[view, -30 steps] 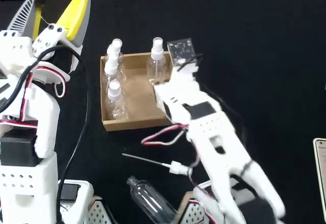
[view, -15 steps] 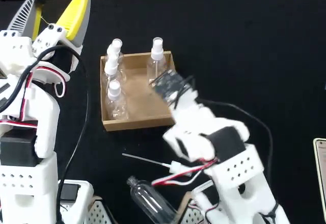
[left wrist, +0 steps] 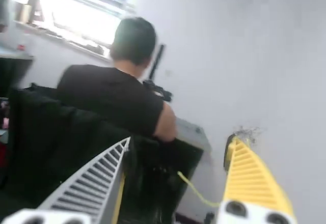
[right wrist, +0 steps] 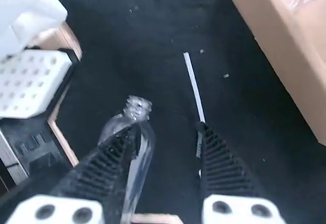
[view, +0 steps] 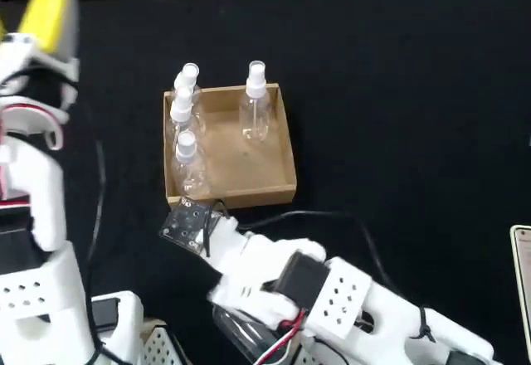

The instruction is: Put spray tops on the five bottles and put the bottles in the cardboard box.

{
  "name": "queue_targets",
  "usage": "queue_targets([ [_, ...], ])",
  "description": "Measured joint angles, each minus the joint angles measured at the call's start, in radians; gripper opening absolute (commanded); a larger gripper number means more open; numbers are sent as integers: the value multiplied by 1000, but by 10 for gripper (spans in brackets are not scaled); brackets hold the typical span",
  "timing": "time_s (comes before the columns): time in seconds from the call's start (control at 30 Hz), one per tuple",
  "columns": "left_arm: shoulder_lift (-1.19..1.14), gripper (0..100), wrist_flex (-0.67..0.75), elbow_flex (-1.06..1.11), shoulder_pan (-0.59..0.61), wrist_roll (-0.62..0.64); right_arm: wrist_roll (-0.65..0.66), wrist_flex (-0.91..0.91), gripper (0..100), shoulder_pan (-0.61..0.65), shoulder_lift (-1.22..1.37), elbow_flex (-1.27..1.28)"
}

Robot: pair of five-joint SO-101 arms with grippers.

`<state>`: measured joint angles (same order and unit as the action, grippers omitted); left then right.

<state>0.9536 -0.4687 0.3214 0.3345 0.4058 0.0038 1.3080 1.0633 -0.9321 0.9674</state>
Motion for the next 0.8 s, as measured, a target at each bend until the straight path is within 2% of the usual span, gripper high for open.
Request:
queue_targets([
  [0.13, 0, 274, 6, 0, 152, 160, -25, -17, 244, 6, 0, 0],
  [0.27, 0, 274, 6, 0, 244, 258, -87, -17, 313, 9, 0, 0],
  [0.47, 0, 274, 71, 46, 336, 278, -158, -17, 315, 80, 6, 2],
  [0.67, 0, 274, 155, 97, 358, 278, -161, -43, 315, 196, 327, 11],
  [0.8, 0, 274, 161, 97, 361, 278, -161, -80, 314, 199, 463, 9],
])
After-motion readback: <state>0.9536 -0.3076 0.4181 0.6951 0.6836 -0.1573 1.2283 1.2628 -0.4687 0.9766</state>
